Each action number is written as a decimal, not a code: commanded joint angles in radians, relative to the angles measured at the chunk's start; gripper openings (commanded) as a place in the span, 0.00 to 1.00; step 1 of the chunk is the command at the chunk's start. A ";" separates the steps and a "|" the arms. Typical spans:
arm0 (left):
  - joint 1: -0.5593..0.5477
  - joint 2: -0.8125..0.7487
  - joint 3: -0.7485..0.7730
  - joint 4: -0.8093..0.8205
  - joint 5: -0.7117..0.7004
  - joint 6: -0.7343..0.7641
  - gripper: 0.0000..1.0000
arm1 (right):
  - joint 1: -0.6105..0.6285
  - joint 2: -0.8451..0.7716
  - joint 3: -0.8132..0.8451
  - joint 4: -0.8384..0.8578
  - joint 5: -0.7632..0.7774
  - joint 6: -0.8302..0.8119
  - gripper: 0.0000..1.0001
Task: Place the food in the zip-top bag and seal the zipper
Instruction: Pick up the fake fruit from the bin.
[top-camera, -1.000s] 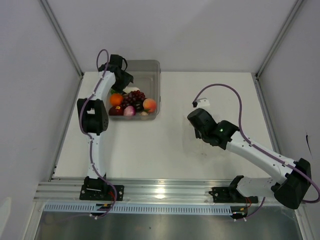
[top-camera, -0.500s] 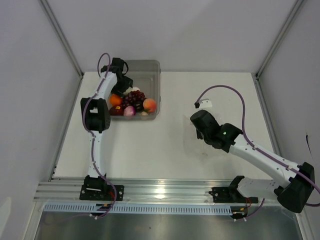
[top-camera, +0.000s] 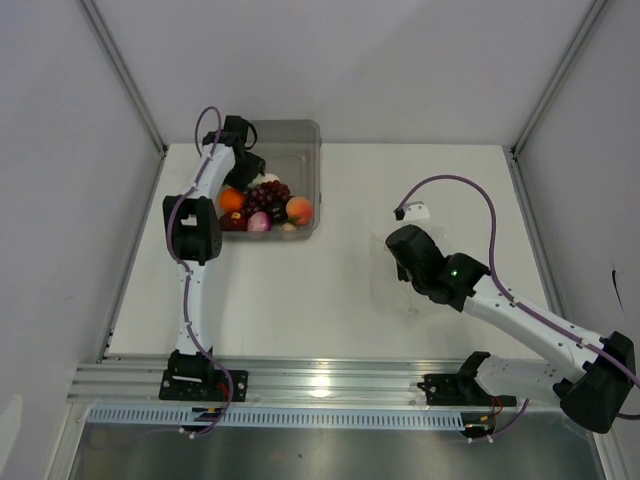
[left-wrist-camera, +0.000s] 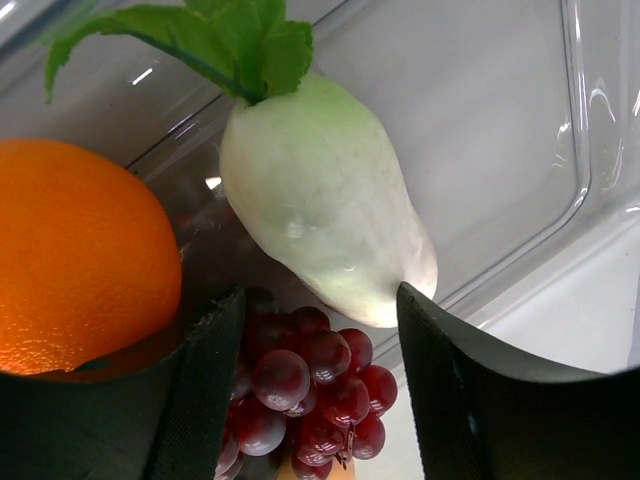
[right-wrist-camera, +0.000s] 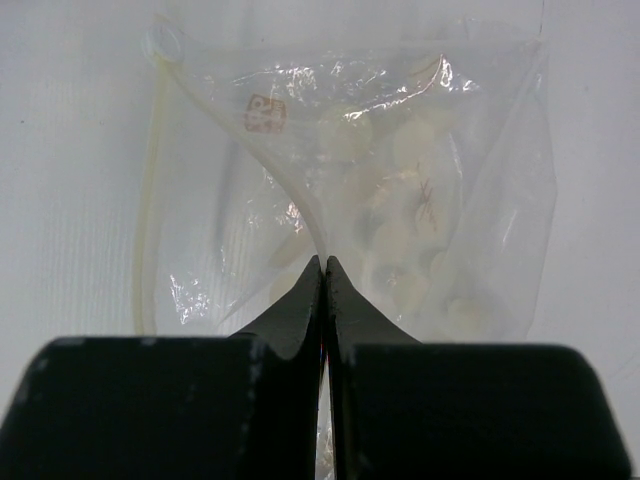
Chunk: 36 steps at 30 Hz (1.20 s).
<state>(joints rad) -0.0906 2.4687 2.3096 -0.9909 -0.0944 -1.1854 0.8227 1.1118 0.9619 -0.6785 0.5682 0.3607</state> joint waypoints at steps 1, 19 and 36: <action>0.015 0.033 0.025 -0.049 -0.041 -0.005 0.64 | -0.004 -0.029 -0.002 0.031 0.042 -0.009 0.00; 0.012 -0.151 -0.285 0.141 0.016 0.041 0.49 | -0.005 -0.043 -0.006 0.048 0.027 -0.012 0.00; -0.004 -0.315 -0.460 0.314 0.051 0.297 0.75 | -0.005 -0.070 -0.025 0.039 0.004 0.015 0.00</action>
<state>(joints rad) -0.0898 2.2162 1.8740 -0.6991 -0.0639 -0.9836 0.8204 1.0737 0.9421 -0.6548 0.5621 0.3641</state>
